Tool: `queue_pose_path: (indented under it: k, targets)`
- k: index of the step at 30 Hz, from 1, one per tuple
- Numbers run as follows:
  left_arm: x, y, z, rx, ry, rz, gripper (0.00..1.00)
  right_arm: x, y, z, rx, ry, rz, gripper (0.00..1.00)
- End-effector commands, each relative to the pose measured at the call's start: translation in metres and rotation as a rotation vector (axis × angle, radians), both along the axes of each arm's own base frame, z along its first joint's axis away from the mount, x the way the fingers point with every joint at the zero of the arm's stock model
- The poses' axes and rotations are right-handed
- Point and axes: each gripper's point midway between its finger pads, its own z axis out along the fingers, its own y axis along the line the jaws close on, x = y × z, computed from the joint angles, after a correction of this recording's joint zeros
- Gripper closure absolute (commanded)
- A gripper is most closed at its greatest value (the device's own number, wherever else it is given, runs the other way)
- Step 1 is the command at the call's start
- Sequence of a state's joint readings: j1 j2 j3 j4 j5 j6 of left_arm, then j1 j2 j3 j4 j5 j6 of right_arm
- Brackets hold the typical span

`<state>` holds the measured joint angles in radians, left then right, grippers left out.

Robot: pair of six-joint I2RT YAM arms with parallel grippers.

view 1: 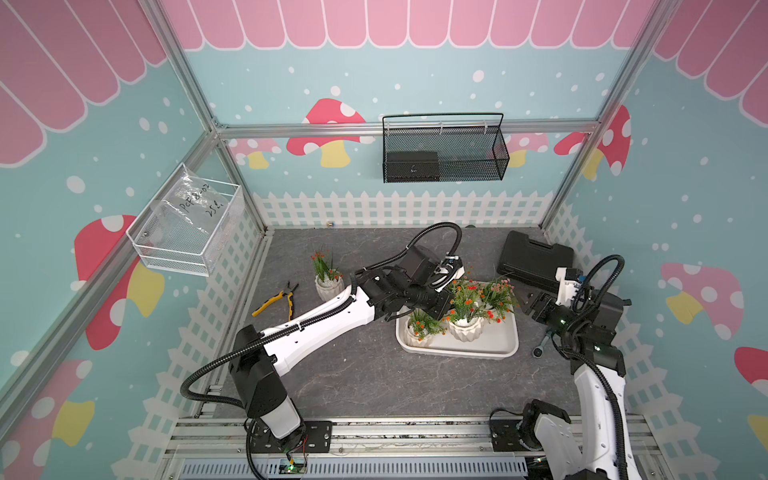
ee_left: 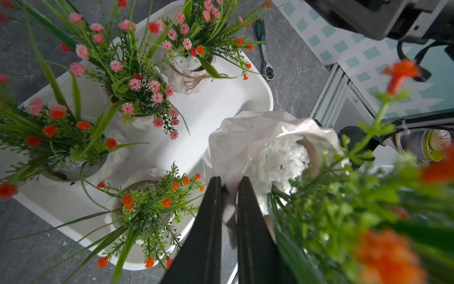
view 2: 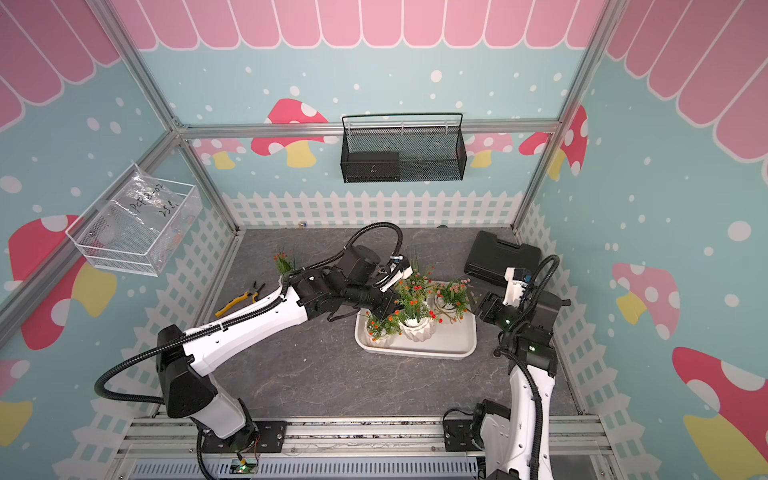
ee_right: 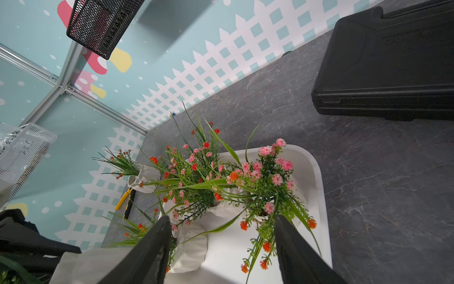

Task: Put the potted gypsophila into the storage box
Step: Place the baby's breath potted plant at the storage box.

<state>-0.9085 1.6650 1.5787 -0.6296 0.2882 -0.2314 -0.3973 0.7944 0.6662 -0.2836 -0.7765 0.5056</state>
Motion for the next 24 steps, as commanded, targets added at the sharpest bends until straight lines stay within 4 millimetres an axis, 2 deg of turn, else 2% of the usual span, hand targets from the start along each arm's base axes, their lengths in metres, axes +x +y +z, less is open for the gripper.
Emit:
queue_pose_path:
  k: [1, 12, 24]
  targets:
    - [0.004, -0.014, 0.026, -0.081, -0.046, -0.013, 1.0, -0.002, 0.002, 0.0, 0.009, -0.014, 0.015, 0.31]
    - [0.025, -0.04, -0.022, 0.001, -0.053, 0.018, 1.0, 0.0, 0.0, -0.006, 0.011, -0.02, 0.011, 0.32]
    - [0.046, -0.038, -0.07, 0.123, -0.069, 0.079, 1.0, 0.003, -0.002, -0.011, 0.007, -0.019, 0.005, 0.32]
